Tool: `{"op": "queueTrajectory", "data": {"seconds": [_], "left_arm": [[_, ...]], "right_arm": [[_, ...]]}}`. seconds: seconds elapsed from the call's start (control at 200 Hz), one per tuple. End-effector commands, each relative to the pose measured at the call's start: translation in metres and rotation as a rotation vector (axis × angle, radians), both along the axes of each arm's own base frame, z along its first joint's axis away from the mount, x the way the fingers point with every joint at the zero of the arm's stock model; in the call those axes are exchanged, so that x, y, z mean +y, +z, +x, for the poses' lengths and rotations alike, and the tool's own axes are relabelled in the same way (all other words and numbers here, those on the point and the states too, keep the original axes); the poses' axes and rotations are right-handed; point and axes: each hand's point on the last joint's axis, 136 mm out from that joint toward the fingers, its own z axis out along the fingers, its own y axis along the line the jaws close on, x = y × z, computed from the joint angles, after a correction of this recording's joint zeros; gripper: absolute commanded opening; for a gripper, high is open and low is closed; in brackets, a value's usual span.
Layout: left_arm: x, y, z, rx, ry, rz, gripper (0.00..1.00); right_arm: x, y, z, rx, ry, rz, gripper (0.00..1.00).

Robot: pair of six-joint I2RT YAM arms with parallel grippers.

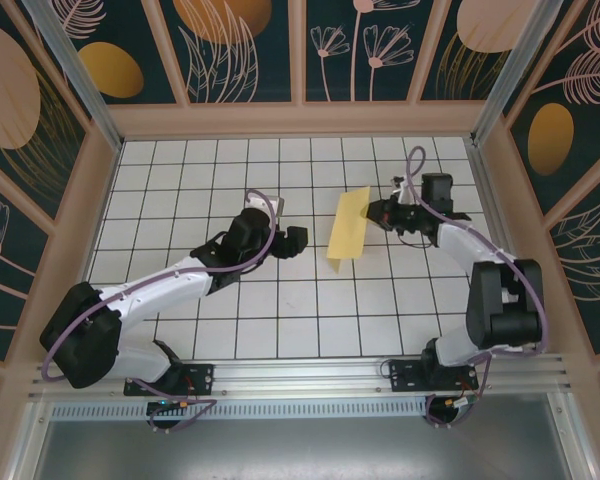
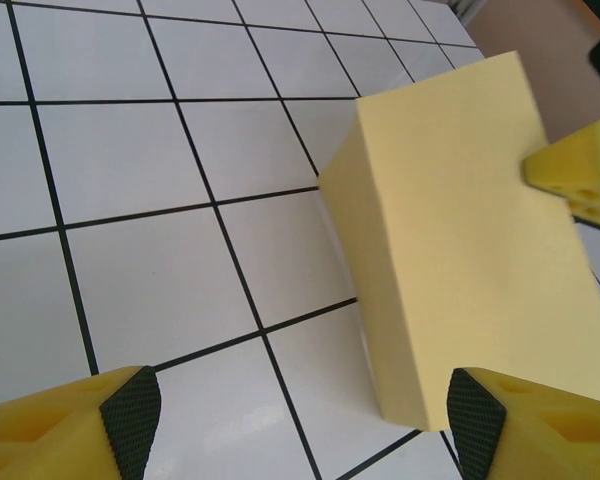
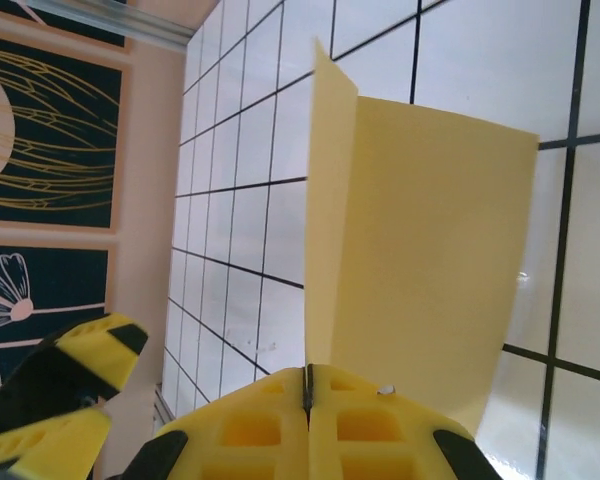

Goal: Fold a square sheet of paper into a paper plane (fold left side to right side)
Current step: Fold the triangle a second time at the center of the table.

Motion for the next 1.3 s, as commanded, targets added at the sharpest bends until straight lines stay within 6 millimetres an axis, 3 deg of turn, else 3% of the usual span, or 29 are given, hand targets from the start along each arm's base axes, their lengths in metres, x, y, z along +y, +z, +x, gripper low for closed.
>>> {"op": "queueTrajectory", "data": {"seconds": [0.0,0.18,0.505,0.711,0.986,1.291], "left_arm": [[0.0,0.013,0.005,-0.024,0.011,-0.008,0.78],[0.0,0.018,0.006,-0.036,0.014,-0.007,0.78],[-0.003,0.017,-0.001,-0.053,-0.042,-0.011,0.79],[-0.006,0.008,-0.004,-0.046,-0.072,0.007,0.79],[-0.022,-0.008,-0.018,-0.022,-0.191,-0.014,0.8],[-0.06,-0.036,-0.045,-0.016,-0.312,0.079,0.8]], "right_arm": [[-0.001,0.022,-0.021,-0.002,0.089,0.011,0.0],[0.004,0.031,-0.023,-0.003,0.092,0.032,0.0],[0.059,-0.032,-0.008,0.138,0.084,0.012,0.0],[0.078,-0.057,0.006,0.181,0.072,-0.024,0.0],[0.076,-0.08,0.008,0.226,0.049,-0.059,0.0],[0.076,-0.089,0.006,0.242,0.062,-0.068,0.0]]}}
